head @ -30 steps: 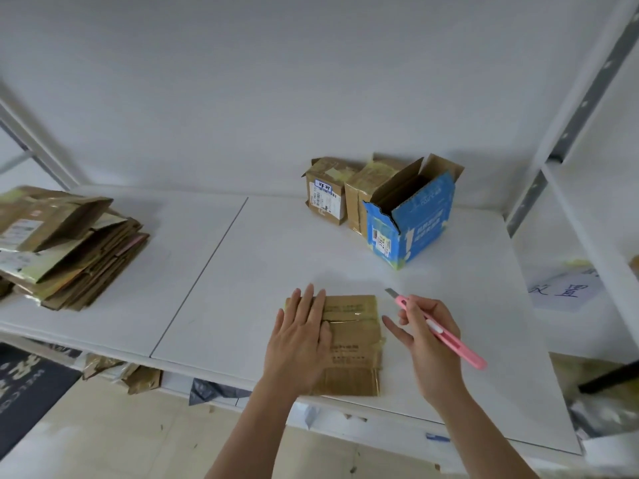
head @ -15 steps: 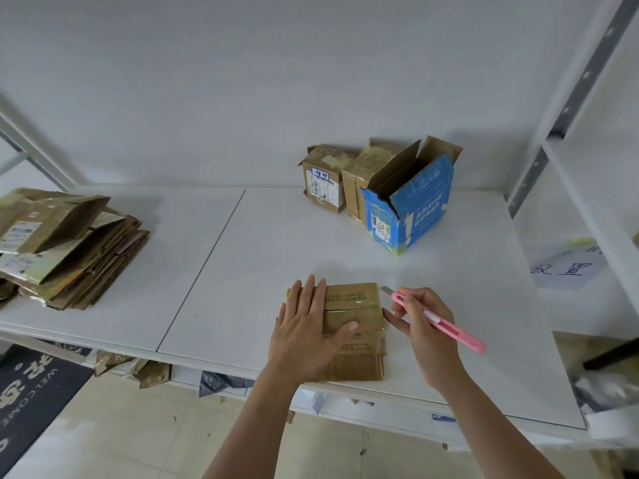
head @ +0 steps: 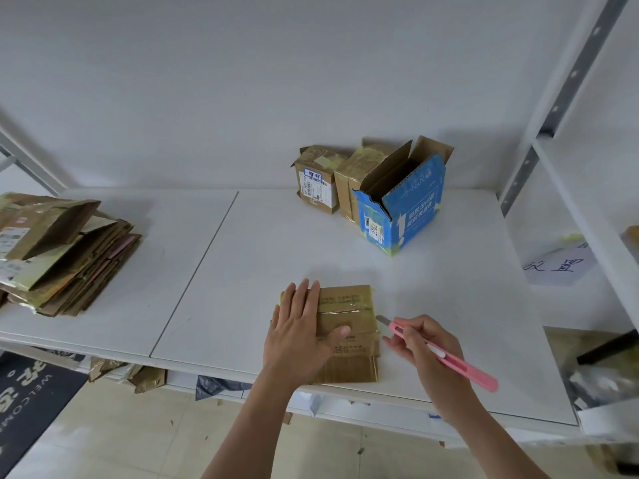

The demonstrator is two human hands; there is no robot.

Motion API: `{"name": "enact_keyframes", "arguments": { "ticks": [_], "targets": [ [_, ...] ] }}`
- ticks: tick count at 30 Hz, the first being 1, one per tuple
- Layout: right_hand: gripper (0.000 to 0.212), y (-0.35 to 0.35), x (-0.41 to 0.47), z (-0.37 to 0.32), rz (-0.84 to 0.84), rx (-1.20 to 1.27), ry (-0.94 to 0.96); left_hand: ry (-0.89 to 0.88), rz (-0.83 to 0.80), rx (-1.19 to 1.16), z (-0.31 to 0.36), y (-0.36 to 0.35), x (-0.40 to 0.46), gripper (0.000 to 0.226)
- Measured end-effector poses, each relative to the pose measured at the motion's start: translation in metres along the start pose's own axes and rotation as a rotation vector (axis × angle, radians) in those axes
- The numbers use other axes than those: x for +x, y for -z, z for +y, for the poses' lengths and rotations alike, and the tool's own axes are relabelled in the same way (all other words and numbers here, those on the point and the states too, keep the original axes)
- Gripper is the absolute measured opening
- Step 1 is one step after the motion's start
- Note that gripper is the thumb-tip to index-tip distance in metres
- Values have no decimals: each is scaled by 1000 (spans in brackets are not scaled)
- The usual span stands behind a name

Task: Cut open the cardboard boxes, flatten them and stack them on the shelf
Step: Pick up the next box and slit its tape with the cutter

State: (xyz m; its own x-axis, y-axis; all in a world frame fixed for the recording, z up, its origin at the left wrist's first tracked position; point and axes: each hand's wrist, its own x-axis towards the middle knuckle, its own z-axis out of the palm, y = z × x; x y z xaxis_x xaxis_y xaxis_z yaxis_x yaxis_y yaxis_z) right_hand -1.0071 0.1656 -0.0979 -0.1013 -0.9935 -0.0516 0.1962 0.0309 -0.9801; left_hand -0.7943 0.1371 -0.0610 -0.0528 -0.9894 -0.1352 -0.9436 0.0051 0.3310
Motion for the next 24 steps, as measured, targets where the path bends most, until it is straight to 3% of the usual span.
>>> {"name": "enact_keyframes", "arguments": {
  "ticks": [4, 8, 12, 21, 24],
  "targets": [
    [32, 10, 10, -15, -89, -62, 0, -1, 3, -36, 0, 1, 0, 91],
    [17, -3, 30, -24, 21, 1, 53, 2, 7, -73, -1, 1, 1, 91],
    [12, -18, 30, -18, 24, 8, 39, 13, 13, -102, 0, 2, 2, 92],
    [22, 7, 5, 0, -34, -76, -7, 46, 55, -150, 6, 4, 2, 93],
    [18, -2, 2, -8, 58, -24, 23, 130, 58, -2, 21, 16, 5, 92]
  ]
}}
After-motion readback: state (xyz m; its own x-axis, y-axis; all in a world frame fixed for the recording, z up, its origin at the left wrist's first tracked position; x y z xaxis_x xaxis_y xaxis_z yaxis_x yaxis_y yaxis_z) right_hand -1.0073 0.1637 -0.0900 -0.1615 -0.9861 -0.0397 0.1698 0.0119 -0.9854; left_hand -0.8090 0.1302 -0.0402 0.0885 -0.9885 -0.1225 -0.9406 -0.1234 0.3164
